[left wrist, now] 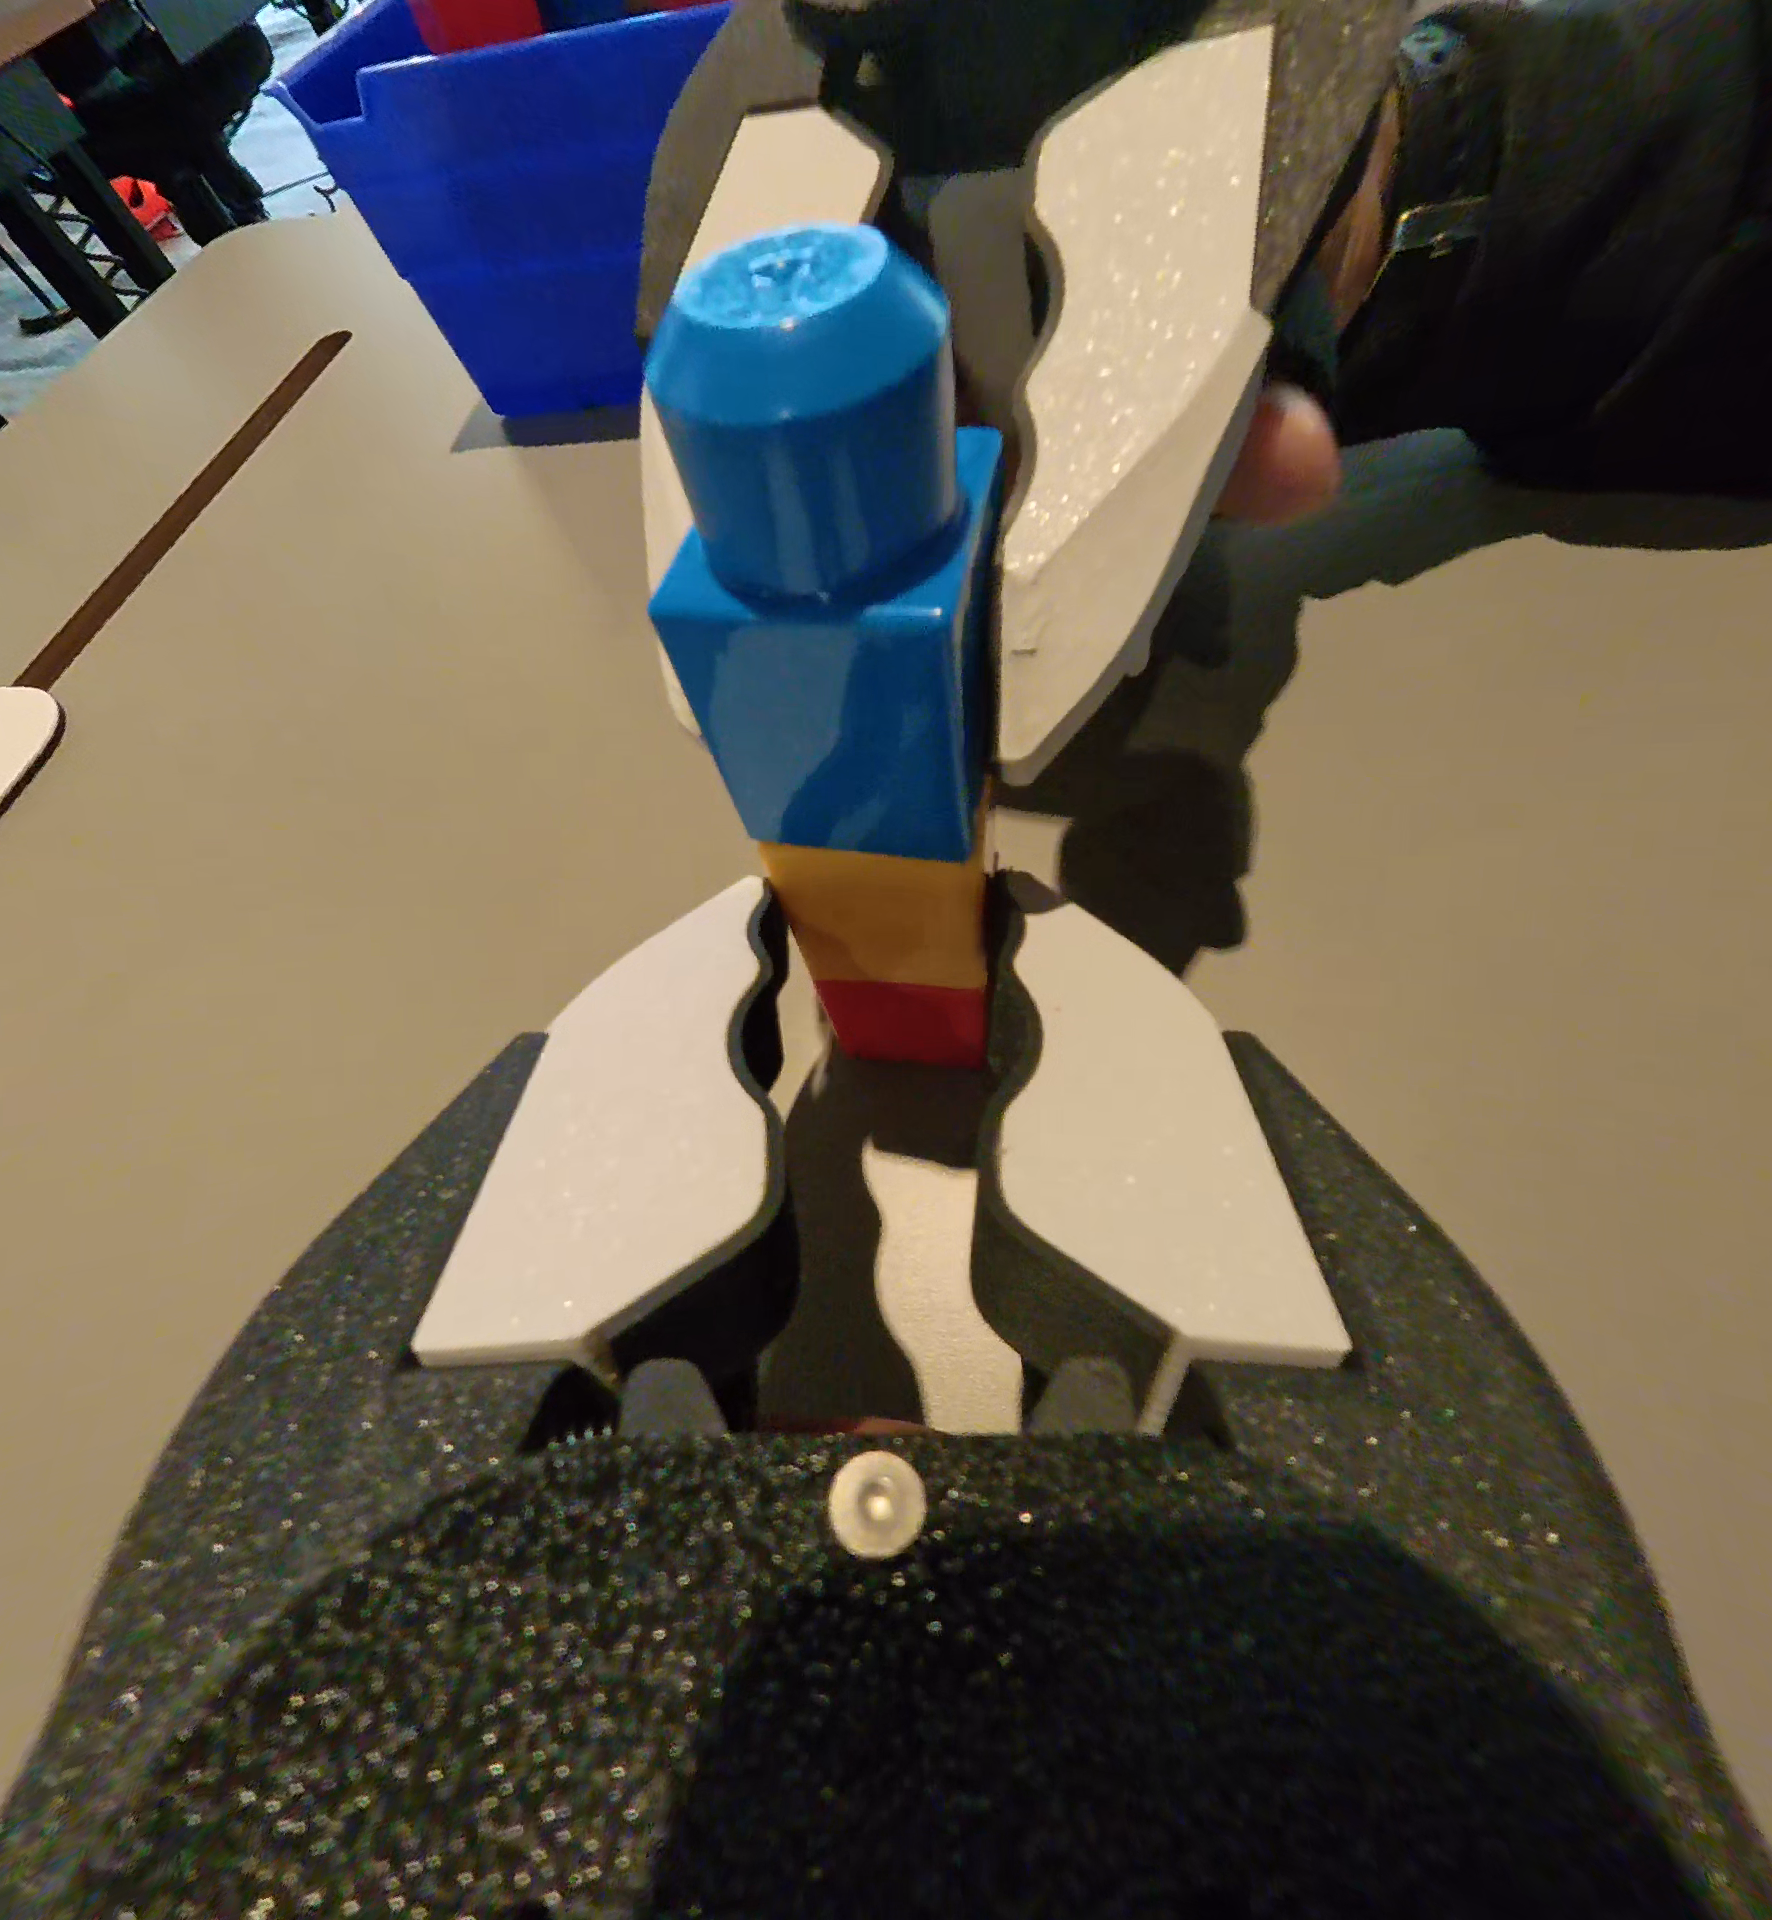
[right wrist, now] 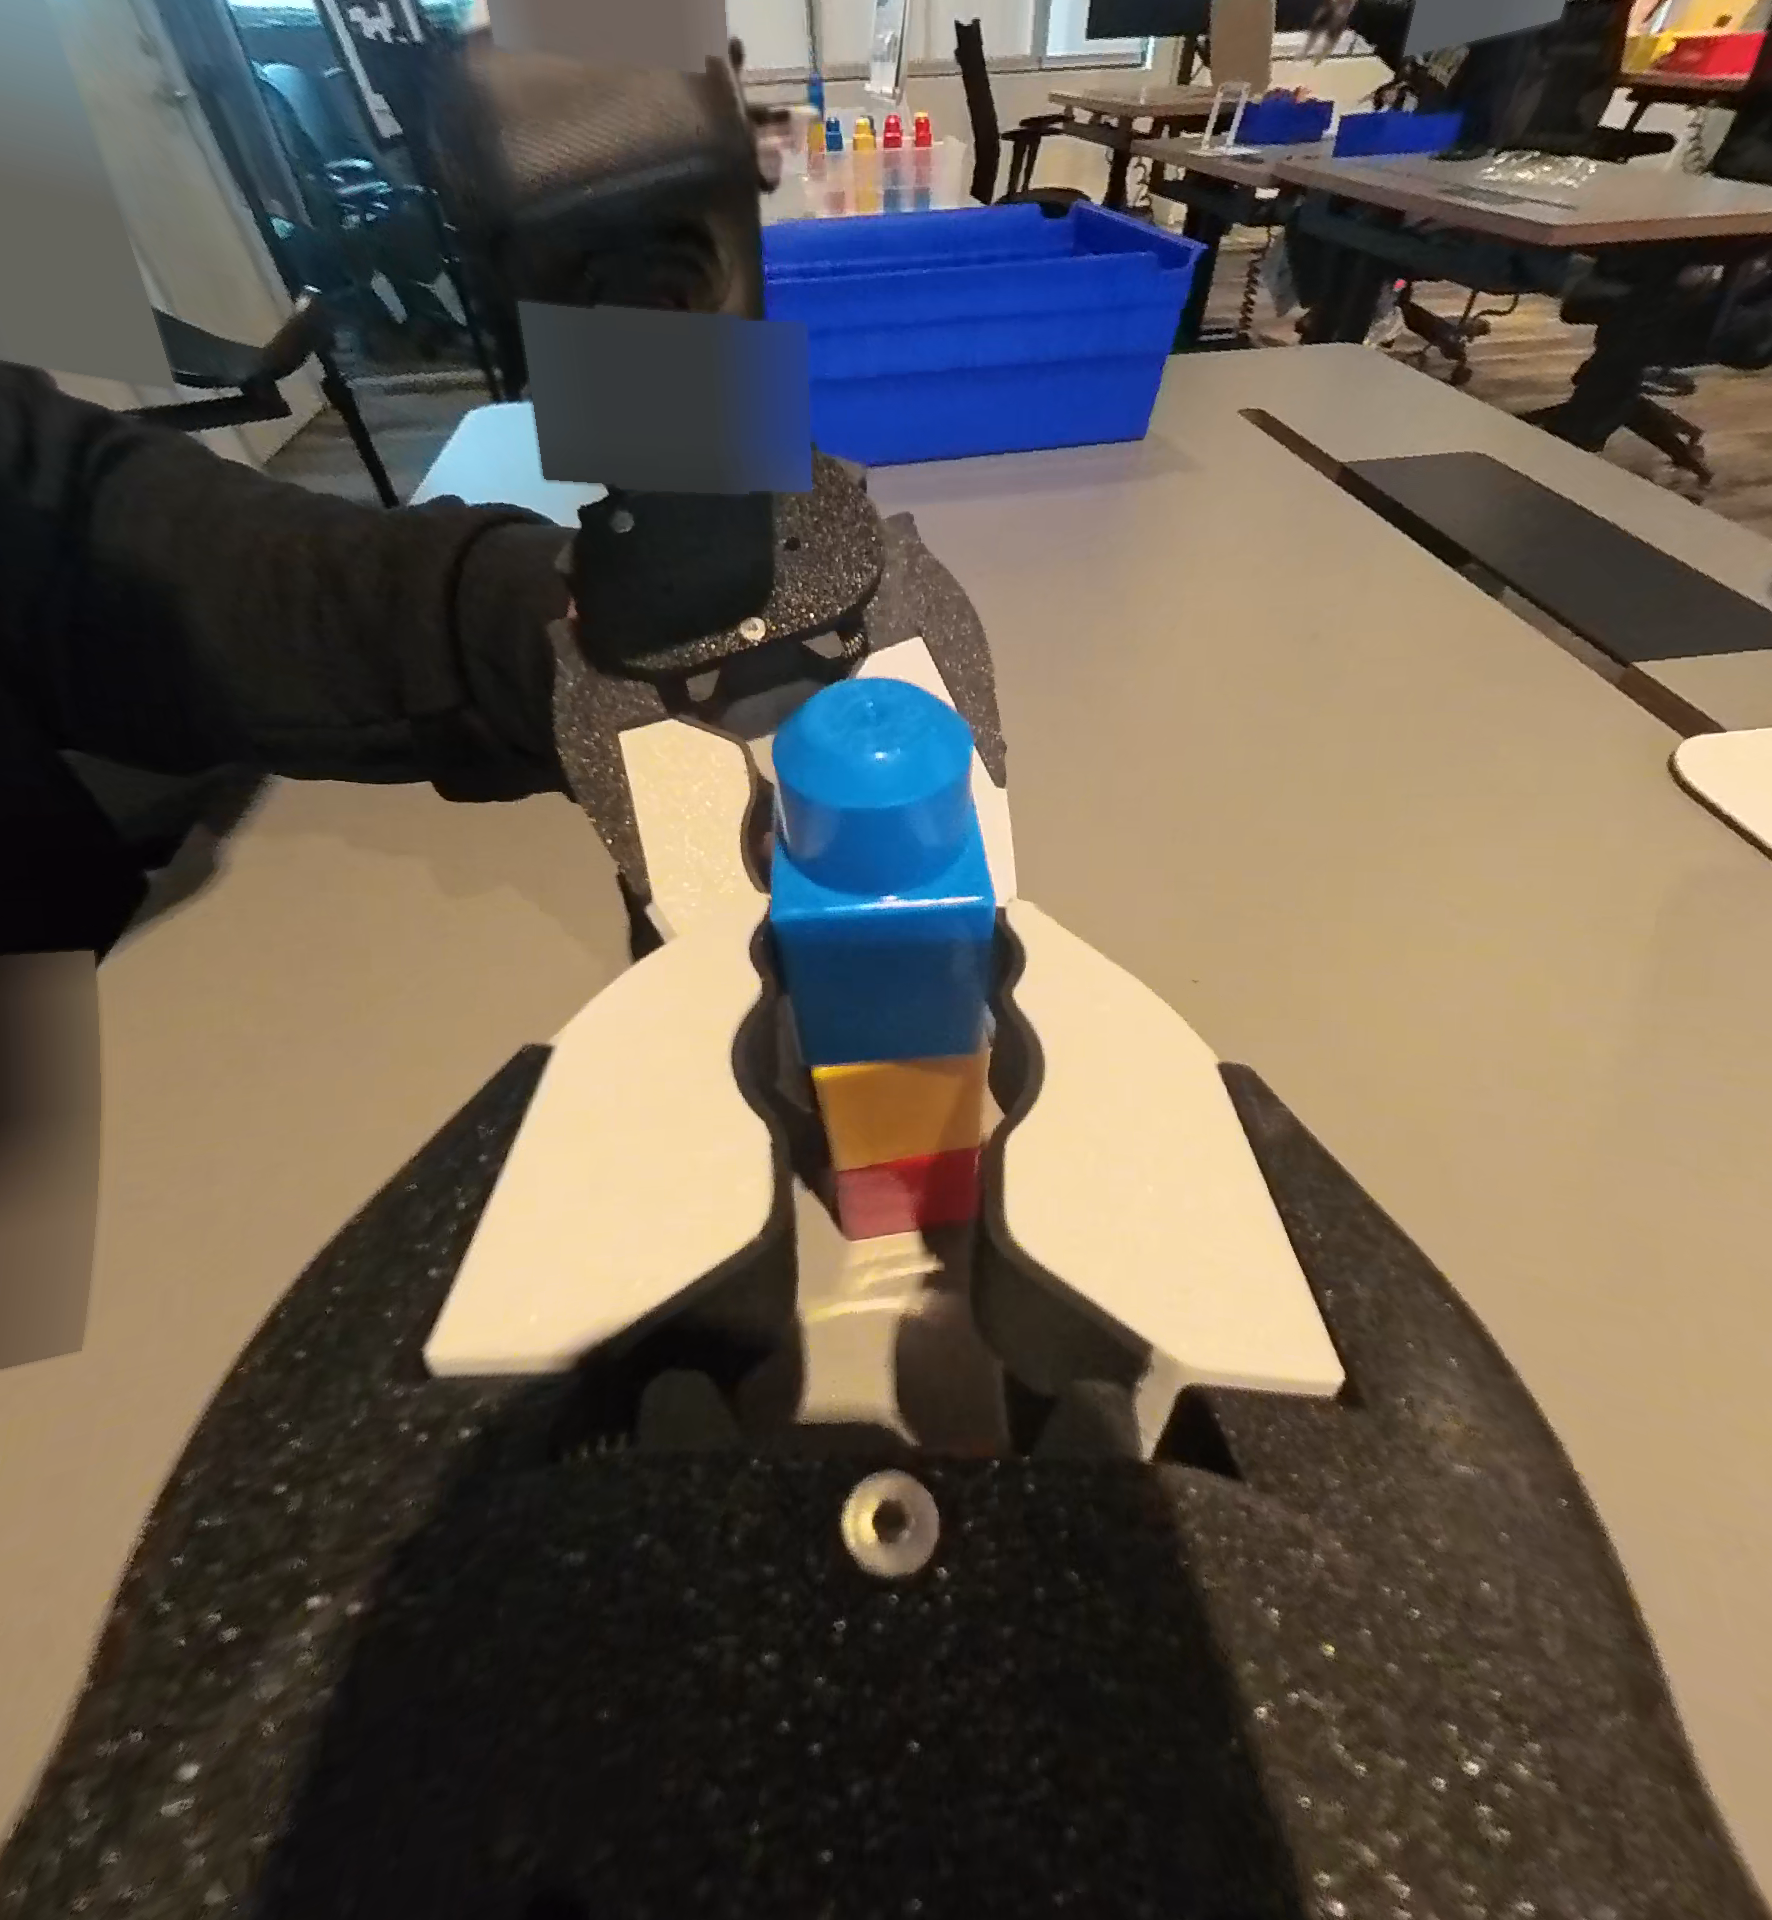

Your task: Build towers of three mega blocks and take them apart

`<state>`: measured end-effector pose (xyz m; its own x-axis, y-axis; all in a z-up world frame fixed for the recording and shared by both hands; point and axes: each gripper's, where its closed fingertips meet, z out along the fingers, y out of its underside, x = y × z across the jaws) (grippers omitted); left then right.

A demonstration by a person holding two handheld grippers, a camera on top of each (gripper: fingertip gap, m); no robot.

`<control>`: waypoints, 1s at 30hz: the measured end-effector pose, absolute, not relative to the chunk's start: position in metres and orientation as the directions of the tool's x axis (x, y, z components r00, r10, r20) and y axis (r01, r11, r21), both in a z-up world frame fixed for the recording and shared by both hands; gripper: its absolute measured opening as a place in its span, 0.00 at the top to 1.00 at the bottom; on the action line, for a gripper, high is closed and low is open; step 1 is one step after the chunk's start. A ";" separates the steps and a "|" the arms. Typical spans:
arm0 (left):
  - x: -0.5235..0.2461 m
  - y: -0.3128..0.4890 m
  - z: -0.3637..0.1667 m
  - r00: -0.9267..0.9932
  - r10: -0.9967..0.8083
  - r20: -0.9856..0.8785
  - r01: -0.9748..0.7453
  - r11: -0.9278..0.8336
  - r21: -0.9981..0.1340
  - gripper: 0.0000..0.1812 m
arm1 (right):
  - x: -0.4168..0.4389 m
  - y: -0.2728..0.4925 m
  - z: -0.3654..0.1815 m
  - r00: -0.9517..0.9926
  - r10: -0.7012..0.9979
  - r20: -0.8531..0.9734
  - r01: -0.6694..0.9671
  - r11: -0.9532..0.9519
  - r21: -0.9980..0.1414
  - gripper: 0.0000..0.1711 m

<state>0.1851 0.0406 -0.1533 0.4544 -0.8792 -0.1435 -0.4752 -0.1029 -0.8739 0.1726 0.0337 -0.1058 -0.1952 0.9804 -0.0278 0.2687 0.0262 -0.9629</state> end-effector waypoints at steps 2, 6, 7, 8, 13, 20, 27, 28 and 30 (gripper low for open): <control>0.185 0.041 -0.154 0.454 -0.880 -0.136 -0.473 -0.109 -0.874 0.80 | 0.172 0.034 -0.106 -0.217 0.976 -0.023 0.273 0.038 -0.961 0.78; 0.185 0.041 -0.154 0.453 -0.882 -0.130 -0.472 -0.114 -0.874 0.80 | 0.172 0.033 -0.107 -0.256 0.966 -0.024 0.287 0.052 -0.956 0.78; 0.185 0.041 -0.154 0.453 -0.882 -0.128 -0.472 -0.115 -0.874 0.80 | 0.172 0.033 -0.107 -0.261 0.965 -0.023 0.291 0.056 -0.955 0.78; 0.185 0.041 -0.154 0.453 -0.883 -0.127 -0.471 -0.116 -0.874 0.80 | 0.172 0.033 -0.107 -0.265 0.964 -0.022 0.294 0.059 -0.954 0.78; 0.185 0.041 -0.154 0.450 -0.885 -0.119 -0.469 -0.120 -0.875 0.80 | 0.173 0.033 -0.108 -0.298 0.954 -0.027 0.298 0.066 -0.952 0.78; 0.185 0.040 -0.154 0.446 -0.888 -0.109 -0.466 -0.126 -0.876 0.80 | 0.174 0.031 -0.108 -0.360 0.932 -0.042 0.318 0.080 -0.945 0.78; 0.184 0.041 -0.154 0.449 -0.886 -0.116 -0.469 -0.124 -0.874 0.80 | 0.172 0.031 -0.109 -0.341 0.938 -0.052 0.321 0.064 -0.945 0.78; 0.184 0.041 -0.154 0.449 -0.886 -0.117 -0.470 -0.123 -0.874 0.80 | 0.172 0.032 -0.109 -0.336 0.940 -0.054 0.322 0.061 -0.945 0.78; 0.184 0.041 -0.154 0.450 -0.886 -0.117 -0.470 -0.123 -0.874 0.80 | 0.172 0.032 -0.109 -0.329 0.943 -0.056 0.326 0.057 -0.944 0.78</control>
